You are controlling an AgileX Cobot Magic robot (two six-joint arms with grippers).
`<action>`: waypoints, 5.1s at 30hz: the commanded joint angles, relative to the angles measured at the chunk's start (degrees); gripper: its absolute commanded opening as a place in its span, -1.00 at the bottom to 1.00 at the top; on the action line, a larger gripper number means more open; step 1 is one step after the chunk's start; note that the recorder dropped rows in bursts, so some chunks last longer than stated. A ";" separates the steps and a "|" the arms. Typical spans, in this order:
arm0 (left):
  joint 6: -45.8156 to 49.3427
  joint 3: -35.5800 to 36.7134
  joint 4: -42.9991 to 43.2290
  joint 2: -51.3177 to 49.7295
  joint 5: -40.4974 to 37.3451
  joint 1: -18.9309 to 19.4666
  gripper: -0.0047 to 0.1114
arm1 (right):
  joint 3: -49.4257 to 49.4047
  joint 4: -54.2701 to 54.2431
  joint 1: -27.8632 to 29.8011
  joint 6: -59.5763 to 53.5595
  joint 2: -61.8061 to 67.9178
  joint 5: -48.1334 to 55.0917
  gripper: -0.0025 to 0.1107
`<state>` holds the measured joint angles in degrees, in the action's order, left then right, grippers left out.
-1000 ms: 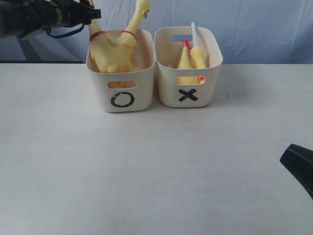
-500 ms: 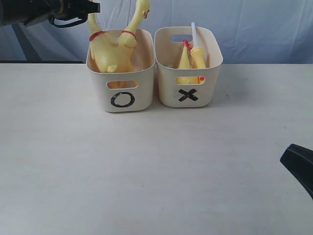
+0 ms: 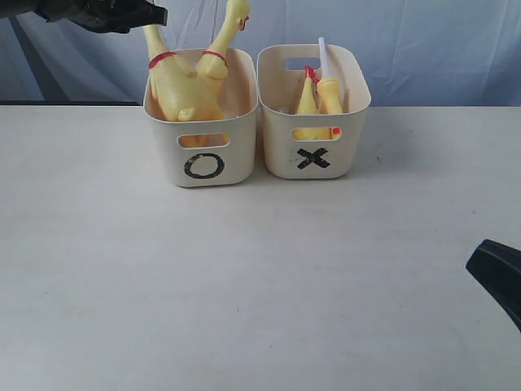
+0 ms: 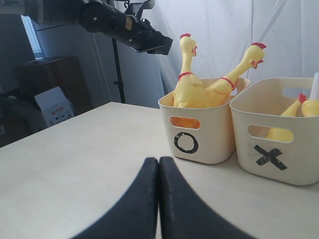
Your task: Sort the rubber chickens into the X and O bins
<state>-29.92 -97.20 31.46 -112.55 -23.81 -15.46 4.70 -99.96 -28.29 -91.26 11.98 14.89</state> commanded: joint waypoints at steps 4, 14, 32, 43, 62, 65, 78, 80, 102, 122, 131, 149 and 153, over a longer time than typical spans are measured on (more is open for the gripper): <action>5.32 3.35 -4.24 6.40 -2.61 -0.15 -0.85 | -0.03 0.01 0.23 -0.09 -0.35 -0.03 -0.97; 12.16 27.44 -8.09 24.21 -0.80 -0.15 -0.92 | -0.03 0.01 0.23 -0.09 -0.35 -0.03 -0.97; 12.11 75.25 -12.01 84.62 14.36 -0.15 -0.92 | -0.03 0.01 0.23 -0.09 -0.35 -0.25 -0.97; 12.91 79.14 -17.11 108.28 10.29 -0.15 -0.92 | -0.03 0.01 0.23 -0.09 -0.35 -0.02 -0.97; 19.75 79.02 -23.95 112.55 -0.56 -0.15 -0.92 | -0.03 0.01 0.23 -0.09 -0.35 -0.30 -0.97; 19.75 79.02 -24.21 112.55 -1.11 -0.15 -0.92 | -0.03 0.01 0.23 -0.09 -1.62 -0.17 -0.97; 19.75 79.02 -23.99 112.55 -1.13 -0.15 -0.92 | -0.03 0.01 13.48 -0.09 -11.98 1.31 -0.97; 19.75 79.02 -23.99 112.55 -1.13 -0.15 -0.92 | -0.03 0.01 15.56 -0.09 -11.98 1.28 -0.97; 19.75 79.02 -23.95 112.55 -1.02 15.17 -0.92 | -0.03 0.01 25.12 -0.09 -11.98 1.25 -0.97; 19.75 79.02 -23.95 112.55 -0.91 15.14 -0.92 | -0.03 0.01 25.08 -0.09 -11.98 1.25 -0.97; 19.75 80.09 -24.35 112.55 1.86 15.14 -0.92 | 0.23 20.51 25.55 -0.09 -11.98 1.47 -0.97; 19.75 92.06 -24.35 112.55 16.37 15.14 -0.92 | 0.23 93.19 25.55 -0.09 -11.98 1.24 -0.97; 19.75 94.19 -24.35 112.55 16.50 15.14 -0.92 | -0.12 99.13 25.55 -0.09 -11.98 1.24 -0.97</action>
<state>-10.28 -4.57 7.35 -0.31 -8.04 -0.36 4.70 -5.48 -3.02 -91.40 0.28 16.07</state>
